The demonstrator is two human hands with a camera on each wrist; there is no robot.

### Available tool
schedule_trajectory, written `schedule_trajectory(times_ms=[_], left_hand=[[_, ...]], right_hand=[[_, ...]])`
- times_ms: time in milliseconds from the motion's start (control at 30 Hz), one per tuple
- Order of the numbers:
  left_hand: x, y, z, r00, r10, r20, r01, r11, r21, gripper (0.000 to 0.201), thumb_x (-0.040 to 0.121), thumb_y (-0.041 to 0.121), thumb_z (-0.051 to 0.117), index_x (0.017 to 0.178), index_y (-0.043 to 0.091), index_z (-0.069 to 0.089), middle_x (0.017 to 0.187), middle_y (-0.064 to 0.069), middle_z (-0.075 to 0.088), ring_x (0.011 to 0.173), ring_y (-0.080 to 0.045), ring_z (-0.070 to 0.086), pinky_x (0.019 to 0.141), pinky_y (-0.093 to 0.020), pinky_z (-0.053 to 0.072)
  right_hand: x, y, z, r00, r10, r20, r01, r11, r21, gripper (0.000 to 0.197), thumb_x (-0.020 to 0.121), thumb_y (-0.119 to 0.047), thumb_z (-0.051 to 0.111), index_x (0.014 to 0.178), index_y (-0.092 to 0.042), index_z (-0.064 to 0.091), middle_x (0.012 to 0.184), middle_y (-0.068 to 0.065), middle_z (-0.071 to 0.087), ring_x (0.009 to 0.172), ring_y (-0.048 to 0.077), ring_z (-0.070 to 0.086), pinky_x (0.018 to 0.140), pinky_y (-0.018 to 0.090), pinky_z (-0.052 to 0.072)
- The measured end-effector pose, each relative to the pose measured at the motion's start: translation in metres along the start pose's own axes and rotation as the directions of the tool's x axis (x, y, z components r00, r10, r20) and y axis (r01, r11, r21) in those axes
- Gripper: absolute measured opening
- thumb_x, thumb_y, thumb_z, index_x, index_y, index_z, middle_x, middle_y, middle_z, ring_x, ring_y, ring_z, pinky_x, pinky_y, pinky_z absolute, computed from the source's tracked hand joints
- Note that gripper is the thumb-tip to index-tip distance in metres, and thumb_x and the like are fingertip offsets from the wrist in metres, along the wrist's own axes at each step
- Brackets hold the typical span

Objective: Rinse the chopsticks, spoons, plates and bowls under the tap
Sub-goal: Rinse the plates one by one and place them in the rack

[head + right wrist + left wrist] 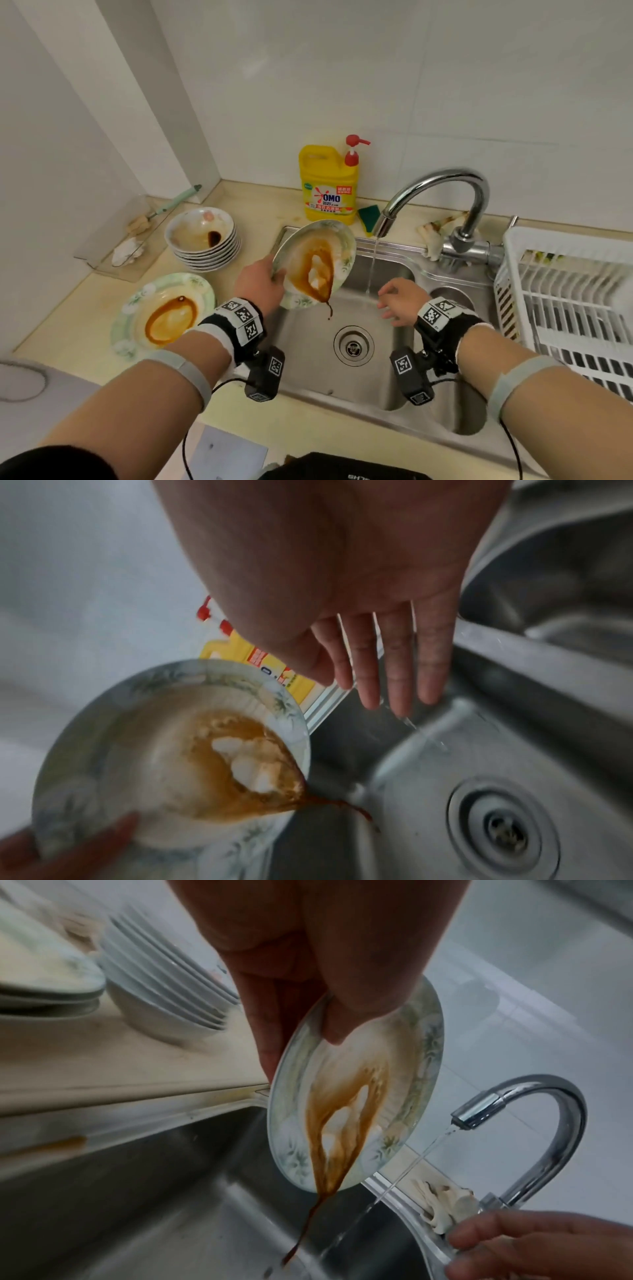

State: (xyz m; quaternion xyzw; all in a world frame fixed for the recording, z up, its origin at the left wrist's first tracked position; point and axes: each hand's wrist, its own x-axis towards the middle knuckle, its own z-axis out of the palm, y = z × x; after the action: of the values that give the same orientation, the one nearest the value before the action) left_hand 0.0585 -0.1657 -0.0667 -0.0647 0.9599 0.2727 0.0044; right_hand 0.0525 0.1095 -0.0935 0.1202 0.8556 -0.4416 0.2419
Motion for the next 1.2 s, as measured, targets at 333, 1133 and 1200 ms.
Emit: schedule_trajectory(times_ms=[333,1133,1200], left_hand=[[0.039,-0.004,-0.004,0.990,0.124,0.067,-0.129,0.989,0.077,0.037,0.103,0.025,0.048,0.139,0.022,0.054,0.100,-0.015,0.072,0.091,-0.037,0.067,0.079,-0.040,0.054],[0.118,0.003,0.058,0.952,0.019,0.306,0.005,0.997,-0.076,0.023,0.098,0.024,0.060,0.119,0.014,0.066,0.111,-0.008,0.070,0.109,-0.034,0.065,0.093,-0.041,0.051],[0.120,0.004,0.062,0.944,0.052,0.325,-0.022,0.995,-0.096,0.020,0.099,0.021,0.060,0.116,0.012,0.066,0.109,-0.010,0.070,0.107,-0.033,0.064,0.093,-0.041,0.051]], right_hand=[[0.008,-0.006,-0.008,0.990,-0.128,0.053,0.133,0.768,-0.626,0.019,0.099,-0.026,0.051,0.113,-0.022,0.063,0.118,0.002,0.068,0.108,0.024,0.064,0.090,0.031,0.050],[0.083,0.018,-0.023,0.998,0.017,-0.056,-0.019,0.999,-0.034,0.024,0.098,-0.016,0.059,0.122,-0.015,0.058,0.109,0.009,0.067,0.098,0.029,0.070,0.088,0.046,0.060],[0.089,0.011,-0.021,0.998,0.003,-0.068,0.003,0.996,0.094,0.023,0.100,-0.019,0.060,0.123,-0.016,0.056,0.112,0.014,0.067,0.100,0.029,0.070,0.089,0.048,0.060]])
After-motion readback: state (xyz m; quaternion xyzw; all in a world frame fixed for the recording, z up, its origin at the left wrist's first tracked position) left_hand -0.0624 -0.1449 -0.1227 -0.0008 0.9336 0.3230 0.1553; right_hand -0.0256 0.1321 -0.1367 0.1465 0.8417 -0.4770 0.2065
